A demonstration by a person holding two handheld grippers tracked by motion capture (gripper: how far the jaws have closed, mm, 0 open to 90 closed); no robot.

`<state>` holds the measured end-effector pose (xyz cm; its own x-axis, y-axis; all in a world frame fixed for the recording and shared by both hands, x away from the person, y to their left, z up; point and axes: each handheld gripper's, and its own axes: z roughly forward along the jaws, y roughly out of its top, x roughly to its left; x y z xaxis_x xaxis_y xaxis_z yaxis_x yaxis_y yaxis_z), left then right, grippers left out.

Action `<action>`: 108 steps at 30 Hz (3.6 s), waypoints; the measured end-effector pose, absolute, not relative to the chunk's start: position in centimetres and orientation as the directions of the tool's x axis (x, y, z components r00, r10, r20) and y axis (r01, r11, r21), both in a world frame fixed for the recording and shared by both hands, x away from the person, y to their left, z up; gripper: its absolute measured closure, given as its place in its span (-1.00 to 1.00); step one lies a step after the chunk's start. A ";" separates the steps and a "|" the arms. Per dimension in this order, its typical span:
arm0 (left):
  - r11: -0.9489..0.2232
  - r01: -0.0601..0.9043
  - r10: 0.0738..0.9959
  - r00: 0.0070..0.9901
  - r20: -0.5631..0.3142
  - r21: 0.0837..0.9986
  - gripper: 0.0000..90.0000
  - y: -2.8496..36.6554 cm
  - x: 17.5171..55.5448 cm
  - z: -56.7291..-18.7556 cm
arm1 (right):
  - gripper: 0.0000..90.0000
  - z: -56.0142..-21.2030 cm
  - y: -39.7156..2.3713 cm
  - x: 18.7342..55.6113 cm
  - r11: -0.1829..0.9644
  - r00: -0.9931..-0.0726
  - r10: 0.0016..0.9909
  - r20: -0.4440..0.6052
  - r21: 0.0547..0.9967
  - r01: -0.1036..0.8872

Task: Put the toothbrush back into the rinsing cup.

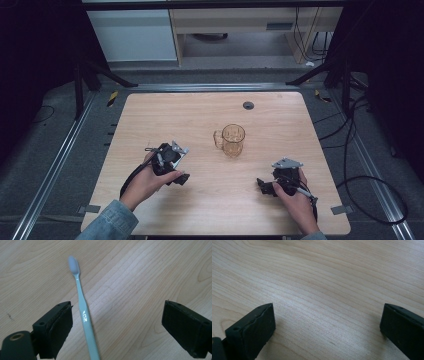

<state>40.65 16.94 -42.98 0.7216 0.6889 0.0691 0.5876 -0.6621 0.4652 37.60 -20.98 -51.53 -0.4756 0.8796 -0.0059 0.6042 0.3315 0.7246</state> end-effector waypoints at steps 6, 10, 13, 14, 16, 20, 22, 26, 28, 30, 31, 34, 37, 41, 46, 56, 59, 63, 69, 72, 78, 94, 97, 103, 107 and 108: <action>-0.649 0.593 0.709 0.698 0.097 0.476 -0.72 16.9 41.7 -41.9 | -0.99 -51.5 -21.0 37.6 0.332 -0.476 0.880 -0.006 0.725 0.604; -0.674 0.594 0.699 0.706 0.117 0.440 -0.71 16.4 42.3 -41.1 | -0.99 -51.5 -21.0 37.6 0.332 -0.476 0.880 -0.007 0.725 0.604; -0.698 0.584 0.681 0.720 0.132 0.414 -0.69 15.8 42.7 -40.4 | -0.99 -51.5 -21.0 37.6 0.332 -0.475 0.880 -0.006 0.725 0.604; -0.708 0.576 0.673 0.727 0.140 0.409 -0.66 15.6 42.8 -40.1 | -0.99 -51.5 -21.0 37.6 0.332 -0.475 0.880 -0.007 0.725 0.604; -0.732 0.561 0.655 0.737 0.169 0.387 -0.62 15.5 43.1 -39.5 | -0.99 -51.5 -21.0 37.6 0.331 -0.475 0.880 -0.006 0.725 0.604; -0.722 0.570 0.668 0.721 0.183 0.392 -0.60 15.8 44.1 -38.0 | -0.99 -51.5 -20.9 37.6 0.328 -0.470 0.883 -0.006 0.725 0.606; -0.700 0.589 0.688 0.708 0.159 0.404 -0.54 15.9 44.4 -38.0 | -0.99 -51.5 -20.9 37.6 0.325 -0.469 0.883 -0.003 0.724 0.608; -0.673 0.615 0.705 0.702 0.103 0.410 -0.43 16.3 44.6 -38.7 | -0.99 -51.5 -20.9 37.6 0.327 -0.470 0.883 -0.005 0.724 0.607; -0.666 0.627 0.713 0.695 0.094 0.404 -0.38 16.6 44.7 -38.9 | -0.99 -51.5 -20.9 37.6 0.327 -0.470 0.882 -0.005 0.725 0.606; -0.663 0.645 0.719 0.689 0.087 0.379 -0.35 16.9 44.9 -39.3 | -0.99 -51.5 -20.9 37.6 0.328 -0.470 0.882 -0.005 0.725 0.606; -0.662 0.655 0.725 0.683 0.089 0.364 -0.32 17.1 45.0 -39.5 | -0.99 -51.5 -20.9 37.6 0.327 -0.470 0.882 -0.005 0.725 0.606; -0.668 0.672 0.728 0.680 0.090 0.319 -0.26 17.3 45.5 -39.9 | -0.99 -51.5 -20.9 37.6 0.327 -0.470 0.883 -0.005 0.725 0.607; -0.665 0.679 0.731 0.678 0.084 0.309 -0.23 17.0 45.7 -39.9 | -0.99 -51.6 -20.9 37.6 0.329 -0.468 0.884 -0.012 0.726 0.603; -0.672 0.675 0.726 0.683 0.087 0.304 -0.14 16.4 45.9 -39.7 | -0.99 -51.5 -20.9 37.6 0.321 -0.461 0.887 -0.005 0.725 0.609; -0.688 0.668 0.711 0.698 0.082 0.284 0.02 15.8 46.4 -39.9 | -0.99 -51.5 -20.9 37.6 0.321 -0.461 0.887 -0.005 0.725 0.609; -0.661 0.717 0.745 0.663 0.075 0.221 0.25 16.8 47.2 -41.6 | -0.99 -51.5 -20.9 37.6 0.321 -0.461 0.887 -0.005 0.725 0.609; -0.649 0.732 0.754 0.654 0.049 0.208 0.26 17.0 47.4 -42.1 | -0.99 -51.6 -20.9 37.6 0.323 -0.461 0.887 -0.009 0.726 0.607; -0.645 0.738 0.758 0.651 0.040 0.200 0.26 16.9 47.4 -42.4 | -0.99 -51.5 -20.9 37.5 0.317 -0.458 0.889 -0.003 0.725 0.611; -0.636 0.753 0.767 0.642 0.026 0.169 0.25 16.9 47.7 -43.5 | -0.99 -51.5 -20.9 37.5 0.317 -0.457 0.889 -0.003 0.724 0.612; -0.627 0.762 0.774 0.633 0.018 0.163 0.25 17.2 47.9 -43.7 | -0.99 -51.5 -20.9 37.5 0.318 -0.457 0.889 -0.004 0.724 0.612; -0.619 0.768 0.778 0.628 -0.003 0.162 0.35 17.2 48.0 -44.5 | -0.99 -51.5 -20.9 37.5 0.318 -0.458 0.889 -0.004 0.725 0.611; -0.603 0.787 0.793 0.609 -0.007 0.131 0.35 16.8 48.6 -45.5 | -0.99 -51.5 -20.9 37.5 0.317 -0.457 0.889 -0.003 0.725 0.612; -0.598 0.789 0.796 0.605 -0.005 0.140 0.35 16.7 48.6 -45.5 | -0.99 -51.5 -20.9 37.5 0.316 -0.457 0.889 -0.001 0.725 0.613; -0.601 0.790 0.795 0.606 -0.007 0.124 0.37 16.8 48.7 -45.9 | -0.99 -51.5 -20.9 37.5 0.317 -0.458 0.889 -0.003 0.725 0.612; -0.600 0.791 0.796 0.605 -0.006 0.123 0.41 16.7 48.7 -45.9 | -0.99 -51.5 -20.9 37.5 0.317 -0.457 0.890 -0.004 0.725 0.612; -0.601 0.790 0.795 0.606 -0.006 0.121 0.42 16.7 48.7 -45.9 | -0.99 -51.5 -20.9 37.5 0.317 -0.457 0.889 -0.003 0.725 0.612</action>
<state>48.72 16.73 -45.92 0.6060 0.7954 -0.0057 0.7900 -0.6010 0.1209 37.49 -20.89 -51.53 -0.4574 0.8893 -0.0033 0.6116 0.3173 0.7247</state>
